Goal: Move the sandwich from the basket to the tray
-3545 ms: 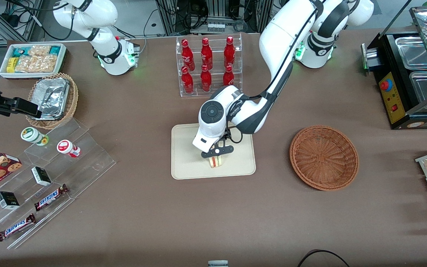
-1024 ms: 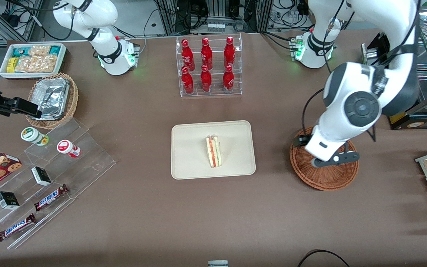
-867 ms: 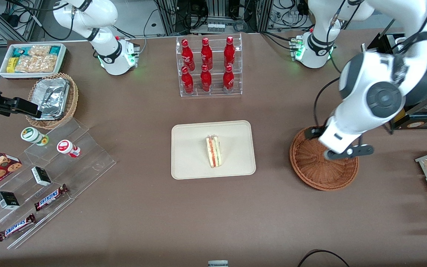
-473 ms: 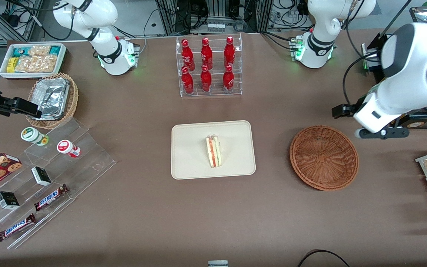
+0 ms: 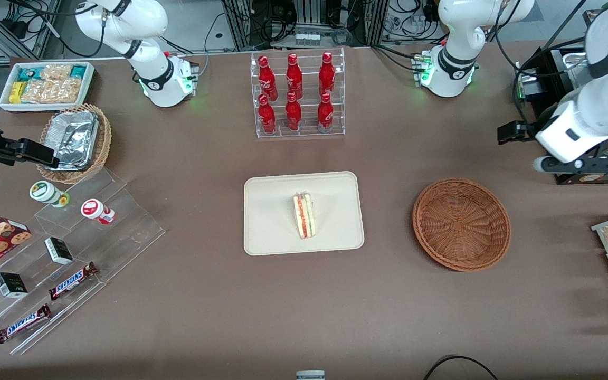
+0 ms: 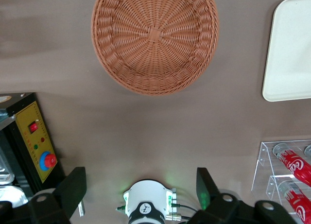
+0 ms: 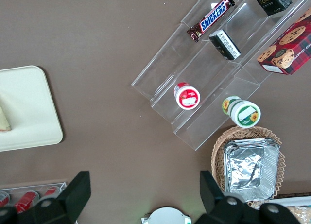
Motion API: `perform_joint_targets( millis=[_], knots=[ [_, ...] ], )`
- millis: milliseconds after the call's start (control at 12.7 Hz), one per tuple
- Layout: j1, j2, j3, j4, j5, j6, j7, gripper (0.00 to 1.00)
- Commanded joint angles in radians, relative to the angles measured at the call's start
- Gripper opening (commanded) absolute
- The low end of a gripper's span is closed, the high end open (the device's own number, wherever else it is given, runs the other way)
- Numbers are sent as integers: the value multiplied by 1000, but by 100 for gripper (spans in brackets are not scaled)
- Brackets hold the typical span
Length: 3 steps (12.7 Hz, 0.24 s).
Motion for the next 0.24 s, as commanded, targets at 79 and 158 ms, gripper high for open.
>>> perform_joint_targets(
  millis=[79, 158],
  knots=[
    [16, -25, -6, 30, 7, -44, 17, 100],
    [19, -29, -6, 32, 5, -40, 17, 100]
  ],
)
